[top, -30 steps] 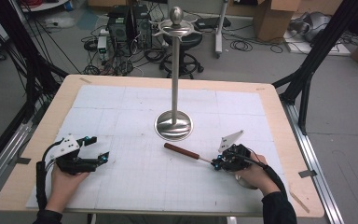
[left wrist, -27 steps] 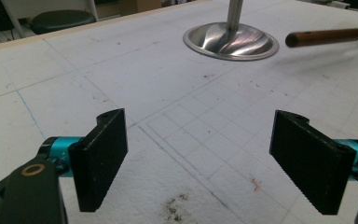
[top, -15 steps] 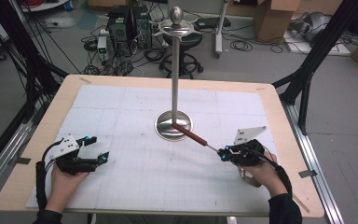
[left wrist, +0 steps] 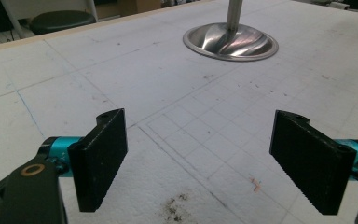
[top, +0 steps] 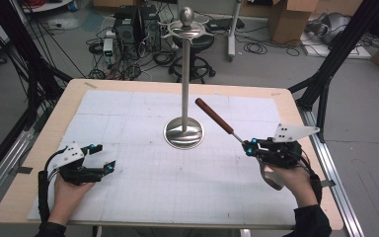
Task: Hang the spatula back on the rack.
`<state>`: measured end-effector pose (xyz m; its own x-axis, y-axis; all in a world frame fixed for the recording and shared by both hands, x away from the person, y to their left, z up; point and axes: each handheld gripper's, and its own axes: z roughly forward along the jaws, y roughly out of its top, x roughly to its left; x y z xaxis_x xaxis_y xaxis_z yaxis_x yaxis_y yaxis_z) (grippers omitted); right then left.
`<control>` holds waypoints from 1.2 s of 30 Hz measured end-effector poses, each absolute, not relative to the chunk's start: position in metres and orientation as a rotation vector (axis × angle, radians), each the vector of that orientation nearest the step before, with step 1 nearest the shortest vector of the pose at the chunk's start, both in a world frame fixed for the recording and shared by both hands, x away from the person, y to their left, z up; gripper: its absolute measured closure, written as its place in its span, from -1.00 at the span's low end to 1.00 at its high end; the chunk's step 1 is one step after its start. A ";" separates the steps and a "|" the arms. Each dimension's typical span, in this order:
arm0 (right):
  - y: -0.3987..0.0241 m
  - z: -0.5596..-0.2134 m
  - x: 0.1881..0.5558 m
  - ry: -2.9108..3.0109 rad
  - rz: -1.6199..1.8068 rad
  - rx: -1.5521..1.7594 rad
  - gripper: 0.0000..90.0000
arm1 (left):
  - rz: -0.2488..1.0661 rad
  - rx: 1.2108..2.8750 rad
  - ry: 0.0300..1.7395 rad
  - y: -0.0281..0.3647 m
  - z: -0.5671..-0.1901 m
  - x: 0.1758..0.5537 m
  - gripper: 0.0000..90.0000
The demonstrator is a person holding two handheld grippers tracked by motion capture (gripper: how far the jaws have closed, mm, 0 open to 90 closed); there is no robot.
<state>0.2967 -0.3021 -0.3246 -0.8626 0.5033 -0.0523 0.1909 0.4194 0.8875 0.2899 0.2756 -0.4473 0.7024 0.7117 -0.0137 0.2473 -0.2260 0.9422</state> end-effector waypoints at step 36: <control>-0.250 -0.236 0.299 2.042 1.567 0.596 0.89 | 0.523 1.798 0.750 0.275 -0.447 0.290 -0.56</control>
<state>0.2990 -0.2503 -0.2359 -0.7824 0.6114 -0.1186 0.0437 0.2438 0.9688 0.2897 0.2748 -0.4473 0.7059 0.7083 -0.0042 0.2406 -0.2342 0.9420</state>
